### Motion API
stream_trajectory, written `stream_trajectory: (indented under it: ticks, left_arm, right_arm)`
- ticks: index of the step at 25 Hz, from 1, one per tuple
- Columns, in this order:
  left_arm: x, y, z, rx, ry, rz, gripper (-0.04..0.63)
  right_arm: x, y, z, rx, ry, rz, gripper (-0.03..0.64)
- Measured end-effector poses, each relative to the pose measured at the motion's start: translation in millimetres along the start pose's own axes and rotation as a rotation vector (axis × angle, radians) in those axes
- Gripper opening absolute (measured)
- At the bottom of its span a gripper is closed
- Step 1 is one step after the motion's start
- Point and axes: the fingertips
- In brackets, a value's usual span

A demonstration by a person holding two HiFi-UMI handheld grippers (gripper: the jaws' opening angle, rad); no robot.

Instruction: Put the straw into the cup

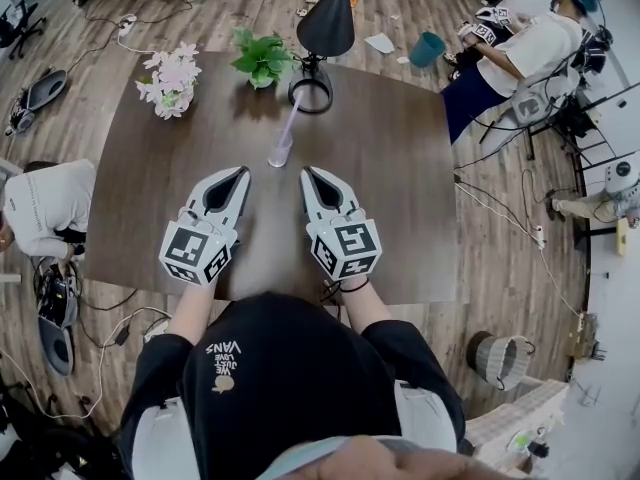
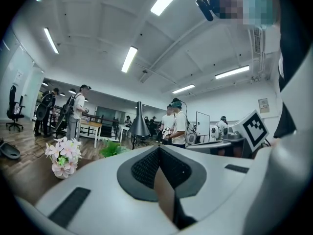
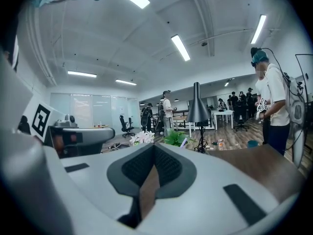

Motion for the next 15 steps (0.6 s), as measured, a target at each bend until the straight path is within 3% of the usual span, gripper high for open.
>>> stream_trajectory:
  ticks: [15]
  left_arm:
    - [1.0,-3.2,-0.6,-0.001,-0.014,-0.009,0.011]
  right_arm:
    - [-3.5,0.3,-2.5,0.01,0.003,-0.004,0.017]
Point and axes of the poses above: the fingertips, and each gripper's own axes: x forward along the fingers, z to its left, y out of its underside, and after that the axes turned 12 degrees about x, right-handed
